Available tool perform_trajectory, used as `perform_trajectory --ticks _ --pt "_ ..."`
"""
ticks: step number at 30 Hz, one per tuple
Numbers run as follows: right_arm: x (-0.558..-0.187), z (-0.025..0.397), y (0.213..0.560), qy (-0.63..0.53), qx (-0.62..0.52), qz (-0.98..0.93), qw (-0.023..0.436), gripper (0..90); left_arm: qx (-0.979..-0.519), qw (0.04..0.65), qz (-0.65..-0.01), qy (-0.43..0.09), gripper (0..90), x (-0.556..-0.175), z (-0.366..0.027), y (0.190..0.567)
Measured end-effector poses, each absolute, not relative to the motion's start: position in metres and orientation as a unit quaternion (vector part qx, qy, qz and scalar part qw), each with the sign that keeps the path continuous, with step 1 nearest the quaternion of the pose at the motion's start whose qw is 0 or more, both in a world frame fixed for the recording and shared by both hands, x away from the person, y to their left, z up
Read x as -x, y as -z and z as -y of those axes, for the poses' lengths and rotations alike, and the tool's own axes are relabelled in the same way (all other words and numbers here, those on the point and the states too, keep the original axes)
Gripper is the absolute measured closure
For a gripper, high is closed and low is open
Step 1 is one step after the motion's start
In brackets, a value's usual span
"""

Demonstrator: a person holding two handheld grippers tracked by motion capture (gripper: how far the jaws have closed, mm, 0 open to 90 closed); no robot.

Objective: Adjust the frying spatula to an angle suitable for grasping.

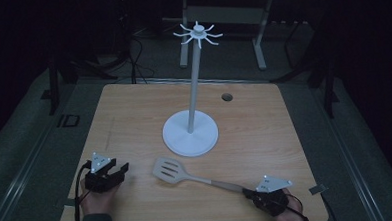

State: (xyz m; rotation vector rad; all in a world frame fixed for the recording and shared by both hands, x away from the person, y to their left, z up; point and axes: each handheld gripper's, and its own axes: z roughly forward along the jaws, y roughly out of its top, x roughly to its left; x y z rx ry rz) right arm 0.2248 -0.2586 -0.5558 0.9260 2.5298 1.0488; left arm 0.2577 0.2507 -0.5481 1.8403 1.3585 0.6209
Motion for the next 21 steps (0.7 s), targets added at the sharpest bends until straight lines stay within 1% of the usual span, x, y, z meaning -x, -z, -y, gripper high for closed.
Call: perform_trajectory --ticks 3,9,15,21 --pt "-0.232 0.258 0.553 -0.362 -0.327 -0.861 0.146 90.0 -0.720 0.378 -0.528 -0.242 47.4 -0.257 -0.250 0.548" --pt "-0.245 0.256 0.554 -0.358 -0.329 -0.857 0.170 90.0 -0.719 0.385 -0.528 -0.238 47.5 -0.256 -0.249 0.547" --pt "-0.261 0.253 0.555 -0.359 -0.339 -0.851 0.181 90.0 -0.721 0.391 -0.520 -0.236 47.5 -0.256 -0.245 0.544" --pt "-0.288 0.249 0.558 -0.371 -0.356 -0.838 0.184 90.0 -0.726 0.400 -0.507 -0.237 47.5 -0.255 -0.239 0.537"
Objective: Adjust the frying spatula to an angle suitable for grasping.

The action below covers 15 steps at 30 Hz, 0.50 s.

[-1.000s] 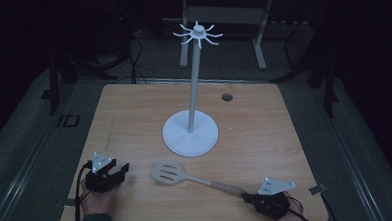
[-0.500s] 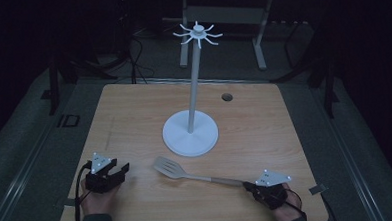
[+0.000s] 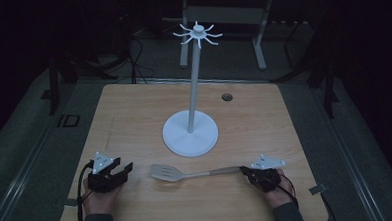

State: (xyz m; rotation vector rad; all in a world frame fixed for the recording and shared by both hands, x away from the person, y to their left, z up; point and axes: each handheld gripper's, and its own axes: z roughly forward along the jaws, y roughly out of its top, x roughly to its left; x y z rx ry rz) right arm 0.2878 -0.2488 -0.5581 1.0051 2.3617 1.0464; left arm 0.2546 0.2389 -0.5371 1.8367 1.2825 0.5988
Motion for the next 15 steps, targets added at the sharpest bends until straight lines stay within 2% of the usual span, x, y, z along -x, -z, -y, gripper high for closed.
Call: perform_trajectory --ticks 7,15 --pt "-0.309 0.244 0.562 -0.389 -0.375 -0.821 0.182 90.0 -0.734 0.410 -0.487 -0.235 47.8 -0.253 -0.227 0.525" --pt "-0.316 0.247 0.562 -0.411 -0.392 -0.804 0.179 89.3 -0.756 0.412 -0.452 -0.232 49.4 -0.254 -0.201 0.512"
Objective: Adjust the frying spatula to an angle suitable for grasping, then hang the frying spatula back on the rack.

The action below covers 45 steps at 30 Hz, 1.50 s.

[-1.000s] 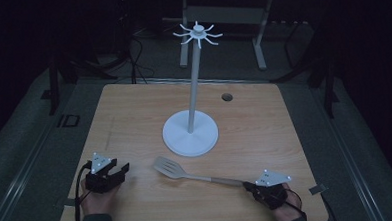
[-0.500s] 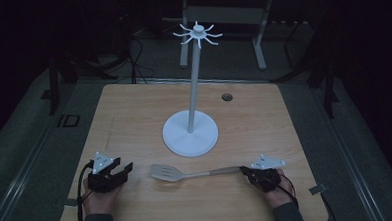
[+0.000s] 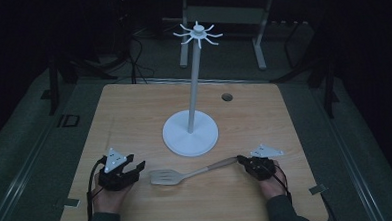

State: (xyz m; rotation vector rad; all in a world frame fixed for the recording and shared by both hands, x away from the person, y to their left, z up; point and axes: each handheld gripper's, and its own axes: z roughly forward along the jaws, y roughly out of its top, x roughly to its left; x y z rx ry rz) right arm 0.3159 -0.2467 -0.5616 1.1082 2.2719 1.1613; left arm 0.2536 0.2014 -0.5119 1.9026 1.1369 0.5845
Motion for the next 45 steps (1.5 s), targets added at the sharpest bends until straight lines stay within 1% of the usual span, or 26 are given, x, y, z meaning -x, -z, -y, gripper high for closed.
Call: perform_trajectory --ticks 5,8,10,11,18,20,27,31,35,40,45 --pt "-0.314 0.260 0.554 -0.431 -0.411 -0.783 0.181 82.9 -0.759 0.421 -0.443 -0.225 49.2 -0.256 -0.190 0.503" --pt "-0.314 0.267 0.553 -0.437 -0.425 -0.773 0.176 77.4 -0.761 0.422 -0.443 -0.219 48.5 -0.259 -0.185 0.498" --pt "-0.315 0.269 0.553 -0.437 -0.427 -0.772 0.176 75.9 -0.763 0.422 -0.439 -0.216 48.3 -0.262 -0.182 0.495" --pt "-0.315 0.274 0.551 -0.439 -0.435 -0.766 0.178 71.1 -0.763 0.425 -0.438 -0.215 47.9 -0.263 -0.181 0.493" --pt "-0.317 0.290 0.550 -0.429 -0.456 -0.756 0.189 61.6 -0.767 0.430 -0.430 -0.205 47.8 -0.266 -0.175 0.485" --pt "-0.317 0.294 0.548 -0.423 -0.458 -0.757 0.197 61.1 -0.768 0.430 -0.428 -0.205 47.8 -0.267 -0.173 0.483" --pt "-0.316 0.305 0.546 -0.422 -0.459 -0.756 0.199 60.7 -0.777 0.423 -0.419 -0.202 47.8 -0.273 -0.165 0.477" --pt "-0.318 0.312 0.546 -0.422 -0.460 -0.754 0.204 57.2 -0.787 0.421 -0.405 -0.199 48.0 -0.277 -0.156 0.473" --pt "-0.319 0.317 0.547 -0.422 -0.464 -0.751 0.205 55.7 -0.792 0.419 -0.400 -0.192 48.4 -0.281 -0.149 0.470" --pt "-0.320 0.323 0.548 -0.420 -0.468 -0.749 0.209 54.5 -0.802 0.418 -0.388 -0.177 48.8 -0.288 -0.139 0.467" --pt "-0.320 0.325 0.550 -0.417 -0.469 -0.750 0.209 54.2 -0.819 0.403 -0.370 -0.176 49.3 -0.296 -0.126 0.465"
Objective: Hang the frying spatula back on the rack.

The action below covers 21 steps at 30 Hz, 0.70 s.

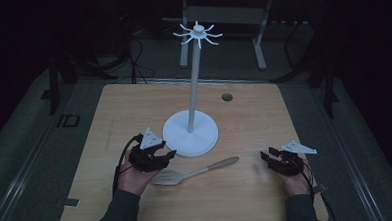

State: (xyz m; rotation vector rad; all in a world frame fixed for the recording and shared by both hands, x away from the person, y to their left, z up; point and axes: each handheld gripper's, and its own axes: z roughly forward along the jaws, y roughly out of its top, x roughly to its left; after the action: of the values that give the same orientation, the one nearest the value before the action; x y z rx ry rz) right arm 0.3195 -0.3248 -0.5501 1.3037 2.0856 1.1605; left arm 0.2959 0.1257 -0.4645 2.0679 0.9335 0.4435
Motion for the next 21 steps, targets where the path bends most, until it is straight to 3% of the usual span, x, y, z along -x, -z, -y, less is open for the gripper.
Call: perform_trajectory --ticks 21 --pt "-0.321 0.330 0.553 -0.408 -0.479 -0.748 0.214 54.0 -0.859 0.376 -0.324 -0.125 54.6 -0.325 -0.090 0.456"
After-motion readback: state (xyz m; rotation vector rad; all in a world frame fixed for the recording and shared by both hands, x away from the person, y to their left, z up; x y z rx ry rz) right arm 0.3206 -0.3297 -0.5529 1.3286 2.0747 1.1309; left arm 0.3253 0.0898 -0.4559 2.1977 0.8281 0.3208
